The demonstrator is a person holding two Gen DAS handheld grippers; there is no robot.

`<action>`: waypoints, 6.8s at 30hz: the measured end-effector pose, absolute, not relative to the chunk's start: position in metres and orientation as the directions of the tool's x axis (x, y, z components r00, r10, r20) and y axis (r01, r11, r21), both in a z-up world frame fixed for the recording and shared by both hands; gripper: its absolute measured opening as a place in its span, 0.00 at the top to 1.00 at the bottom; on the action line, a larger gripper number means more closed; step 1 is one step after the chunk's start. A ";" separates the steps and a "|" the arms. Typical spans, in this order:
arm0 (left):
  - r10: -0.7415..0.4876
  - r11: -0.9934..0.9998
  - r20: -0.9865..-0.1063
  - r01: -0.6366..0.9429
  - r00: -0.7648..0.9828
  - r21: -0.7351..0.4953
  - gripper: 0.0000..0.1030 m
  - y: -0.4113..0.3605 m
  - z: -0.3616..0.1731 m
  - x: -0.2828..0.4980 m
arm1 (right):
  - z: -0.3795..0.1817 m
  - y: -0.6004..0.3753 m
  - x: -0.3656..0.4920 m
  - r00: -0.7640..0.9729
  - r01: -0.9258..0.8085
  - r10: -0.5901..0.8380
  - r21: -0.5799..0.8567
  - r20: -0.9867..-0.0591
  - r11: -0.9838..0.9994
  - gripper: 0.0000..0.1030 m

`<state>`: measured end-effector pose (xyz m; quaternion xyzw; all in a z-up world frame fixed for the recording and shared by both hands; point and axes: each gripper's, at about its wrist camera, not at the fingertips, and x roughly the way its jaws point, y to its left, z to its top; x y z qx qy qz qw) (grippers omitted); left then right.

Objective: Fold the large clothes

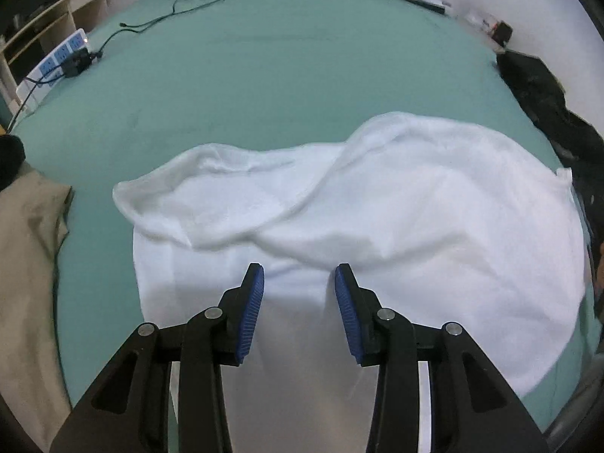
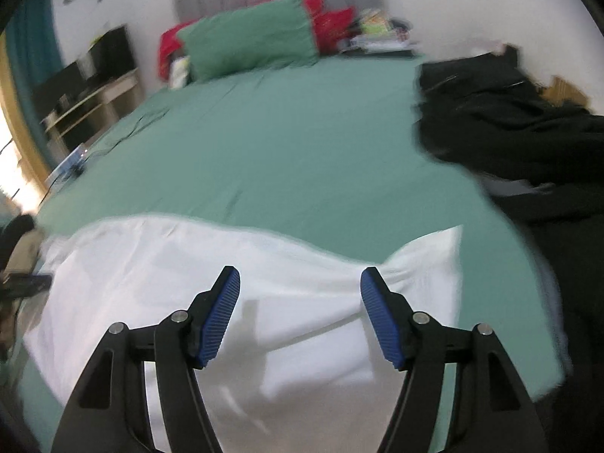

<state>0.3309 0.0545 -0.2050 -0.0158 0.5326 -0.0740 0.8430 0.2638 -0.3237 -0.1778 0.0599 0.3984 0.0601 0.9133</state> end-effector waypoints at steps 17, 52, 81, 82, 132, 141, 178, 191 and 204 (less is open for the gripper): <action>0.104 0.994 -0.852 -0.020 0.513 0.110 0.55 0.097 -0.207 0.377 | -0.182 -0.341 0.322 0.638 0.011 -0.030 -0.030 -0.770 0.999 0.35; -0.008 0.990 -0.879 -0.120 0.478 -0.074 0.97 0.091 -0.192 0.203 | -0.207 -0.362 0.117 0.603 0.121 0.326 0.488 -0.728 0.865 0.93; -0.118 0.952 -0.906 -0.214 0.405 -0.219 0.80 0.118 -0.194 0.142 | -0.215 -0.376 0.061 0.544 0.226 0.217 0.390 -0.811 0.893 0.72; -0.126 0.946 -0.902 -0.223 0.412 -0.234 0.75 0.121 -0.192 0.144 | -0.211 -0.378 0.062 0.557 0.235 0.197 0.380 -0.807 0.894 0.68; 0.120 0.965 -0.769 -0.257 0.628 -0.059 0.67 0.116 -0.168 0.256 | -0.182 -0.385 0.185 0.614 0.306 -0.198 -0.001 -0.764 0.952 0.40; 0.035 0.989 -0.728 -0.130 0.684 -0.075 0.66 0.080 -0.149 0.192 | -0.151 -0.349 0.145 0.641 0.231 -0.176 -0.031 -0.747 0.972 0.25; -0.266 0.960 -0.764 0.091 0.588 -0.264 0.66 -0.021 -0.174 0.131 | -0.227 -0.286 0.061 0.612 0.162 0.372 0.571 -0.698 0.805 0.10; -0.278 0.959 -0.750 0.132 0.600 -0.250 0.66 -0.063 -0.168 0.173 | -0.219 -0.286 0.117 0.687 0.158 0.359 0.613 -0.631 0.774 0.04; -0.270 0.962 -0.794 0.178 0.544 -0.205 0.66 -0.107 -0.184 0.225 | -0.223 -0.278 0.131 0.678 0.119 0.348 0.563 -0.648 0.818 0.04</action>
